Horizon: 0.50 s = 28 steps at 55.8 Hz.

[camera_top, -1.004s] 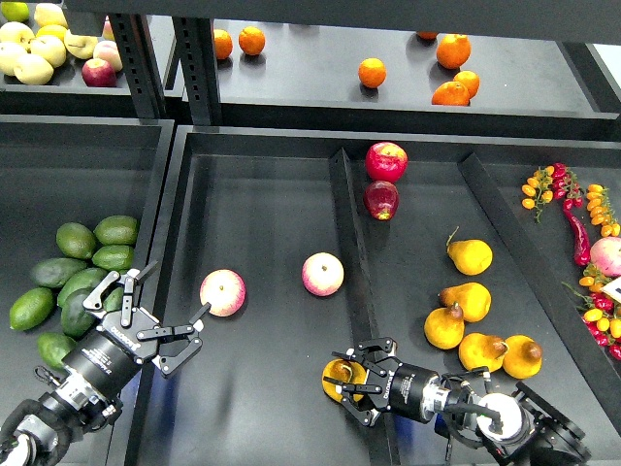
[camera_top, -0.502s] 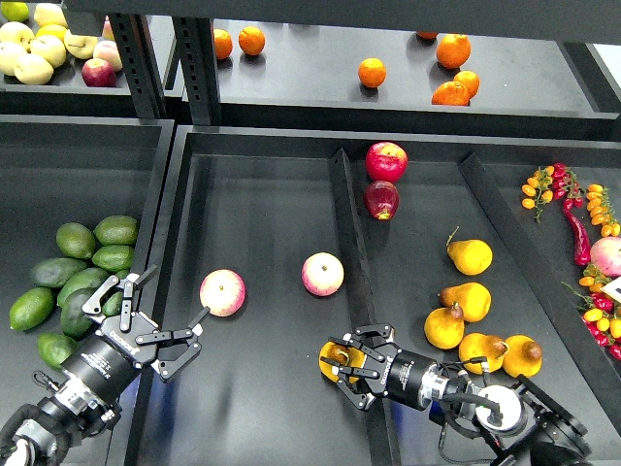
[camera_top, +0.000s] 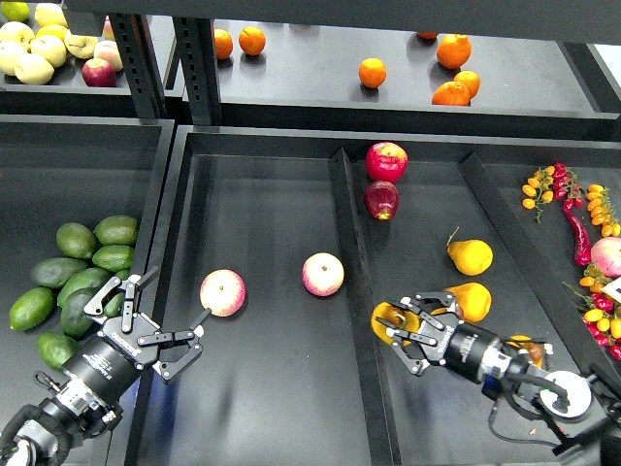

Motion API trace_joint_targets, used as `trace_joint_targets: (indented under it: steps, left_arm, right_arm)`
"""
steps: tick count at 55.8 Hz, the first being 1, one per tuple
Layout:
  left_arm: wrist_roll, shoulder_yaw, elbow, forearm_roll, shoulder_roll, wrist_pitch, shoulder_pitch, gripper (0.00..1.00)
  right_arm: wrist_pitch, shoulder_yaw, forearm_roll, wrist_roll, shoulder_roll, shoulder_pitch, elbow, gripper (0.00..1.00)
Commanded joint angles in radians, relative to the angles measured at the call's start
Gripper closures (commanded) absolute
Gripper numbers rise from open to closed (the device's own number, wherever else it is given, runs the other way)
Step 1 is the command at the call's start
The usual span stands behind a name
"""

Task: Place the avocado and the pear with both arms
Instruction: 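Carry the pear with right gripper into the pear bin and release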

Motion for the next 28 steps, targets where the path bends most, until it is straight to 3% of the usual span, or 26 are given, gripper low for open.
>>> trace_joint_targets:
  steps: [1,28]
  left_arm:
    - [0.000,0.000,0.000,0.000,0.000,0.000,0.000,0.01]
    - [0.000,0.000,-0.001,0.000,0.000,0.000,0.000,0.01]
  right_arm:
    - [0.000,0.003,0.018,0.000,-0.058,-0.061,0.022,0.91]
    - [0.000,0.032,0.009,0.000,-0.075,-0.190,-0.027,0.89]
